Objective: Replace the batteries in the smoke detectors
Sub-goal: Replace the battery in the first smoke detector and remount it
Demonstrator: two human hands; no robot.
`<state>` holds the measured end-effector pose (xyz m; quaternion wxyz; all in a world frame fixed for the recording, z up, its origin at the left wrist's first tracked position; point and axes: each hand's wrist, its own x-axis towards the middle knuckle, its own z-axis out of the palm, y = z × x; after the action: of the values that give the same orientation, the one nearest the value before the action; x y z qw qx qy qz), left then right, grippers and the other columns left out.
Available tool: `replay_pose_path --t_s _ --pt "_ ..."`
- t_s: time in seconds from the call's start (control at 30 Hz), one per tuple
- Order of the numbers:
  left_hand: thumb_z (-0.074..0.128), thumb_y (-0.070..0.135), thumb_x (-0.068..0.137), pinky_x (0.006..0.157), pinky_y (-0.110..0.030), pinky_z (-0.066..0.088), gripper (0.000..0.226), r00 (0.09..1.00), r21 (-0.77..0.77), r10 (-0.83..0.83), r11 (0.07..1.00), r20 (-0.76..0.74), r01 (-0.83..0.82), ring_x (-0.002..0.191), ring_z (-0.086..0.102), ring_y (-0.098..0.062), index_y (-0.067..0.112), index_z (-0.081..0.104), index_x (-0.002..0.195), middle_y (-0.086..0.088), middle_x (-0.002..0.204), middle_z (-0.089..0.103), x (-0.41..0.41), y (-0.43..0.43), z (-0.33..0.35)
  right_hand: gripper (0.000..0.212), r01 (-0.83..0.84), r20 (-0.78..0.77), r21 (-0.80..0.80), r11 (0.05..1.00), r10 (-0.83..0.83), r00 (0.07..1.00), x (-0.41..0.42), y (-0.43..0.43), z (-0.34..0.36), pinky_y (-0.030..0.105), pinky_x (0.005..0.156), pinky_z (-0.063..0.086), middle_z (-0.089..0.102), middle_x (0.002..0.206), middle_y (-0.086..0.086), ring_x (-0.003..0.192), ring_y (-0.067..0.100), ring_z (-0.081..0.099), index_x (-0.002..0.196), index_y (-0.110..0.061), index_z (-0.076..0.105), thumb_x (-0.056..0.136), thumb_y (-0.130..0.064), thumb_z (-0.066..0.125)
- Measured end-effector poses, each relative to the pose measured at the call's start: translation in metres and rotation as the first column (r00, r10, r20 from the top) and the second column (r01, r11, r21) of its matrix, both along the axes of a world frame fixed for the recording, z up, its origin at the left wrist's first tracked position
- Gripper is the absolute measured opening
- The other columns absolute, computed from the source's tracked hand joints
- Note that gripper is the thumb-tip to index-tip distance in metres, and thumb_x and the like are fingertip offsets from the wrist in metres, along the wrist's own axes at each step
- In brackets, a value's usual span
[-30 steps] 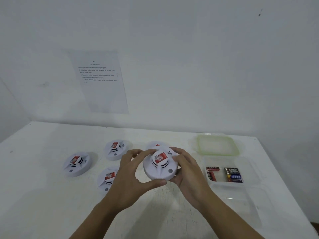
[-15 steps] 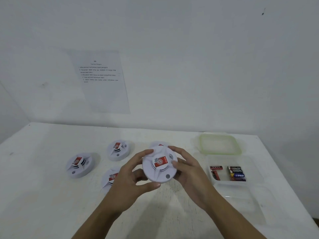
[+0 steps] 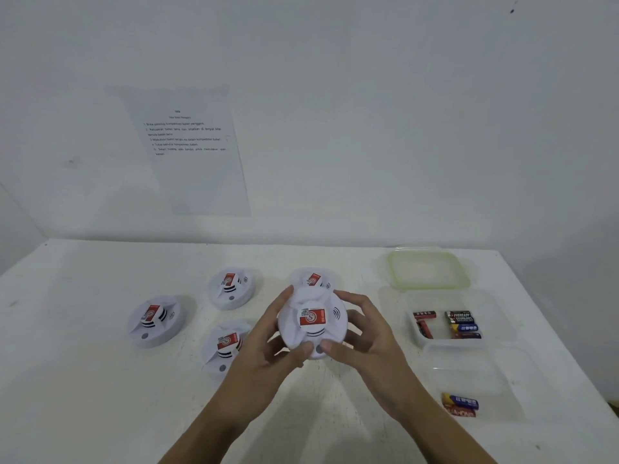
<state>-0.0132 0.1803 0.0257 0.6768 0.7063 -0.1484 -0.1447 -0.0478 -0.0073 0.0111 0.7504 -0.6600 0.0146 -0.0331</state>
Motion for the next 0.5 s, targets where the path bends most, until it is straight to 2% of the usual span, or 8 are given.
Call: replay_pose_path --t_s 0.13,0.27,0.4,0.5 --pt "0.067 0.018 0.088 0.09 -0.023 0.057 0.064 0.995 0.004 -0.097 0.995 0.033 0.097 0.124 0.061 -0.006 0.039 0.043 0.142 0.022 0.135 0.062 0.007 0.004 0.007 0.075 -0.105 0.017 -0.035 0.994 0.106 0.994 0.0 -0.009 0.01 0.045 0.093 0.059 0.066 0.13 0.003 0.119 0.028 0.065 0.141 -0.031 0.051 0.08 0.0 0.082" --pt "0.067 0.011 0.091 0.083 -0.023 0.057 0.056 0.984 0.035 -0.172 0.985 0.046 0.171 0.122 0.063 -0.013 0.029 0.049 0.14 0.013 0.133 0.064 0.015 0.009 0.014 0.071 -0.174 0.041 -0.075 0.982 0.178 0.983 0.002 -0.015 0.019 0.044 0.091 0.06 0.063 0.135 0.0 0.122 0.027 0.063 0.138 -0.023 0.056 0.079 0.006 0.08" --pt "0.075 0.011 0.087 0.093 -0.031 0.058 0.065 0.976 0.11 -0.215 0.972 0.044 0.209 0.124 0.061 -0.012 0.031 0.046 0.141 0.013 0.135 0.061 0.019 0.011 0.007 0.076 -0.186 0.017 -0.11 0.976 0.189 0.982 0.0 -0.012 0.013 0.044 0.091 0.06 0.063 0.133 -0.004 0.123 0.024 0.062 0.137 -0.025 0.054 0.075 0.006 0.084" --pt "0.078 0.012 0.085 0.093 -0.032 0.059 0.067 0.974 0.131 -0.223 0.967 0.032 0.217 0.123 0.061 -0.012 0.034 0.047 0.14 0.016 0.133 0.061 0.019 0.01 -0.001 0.077 -0.189 -0.008 -0.128 0.974 0.19 0.982 -0.003 -0.011 0.004 0.044 0.09 0.06 0.063 0.132 -0.005 0.123 0.024 0.062 0.137 -0.027 0.053 0.074 0.005 0.085"
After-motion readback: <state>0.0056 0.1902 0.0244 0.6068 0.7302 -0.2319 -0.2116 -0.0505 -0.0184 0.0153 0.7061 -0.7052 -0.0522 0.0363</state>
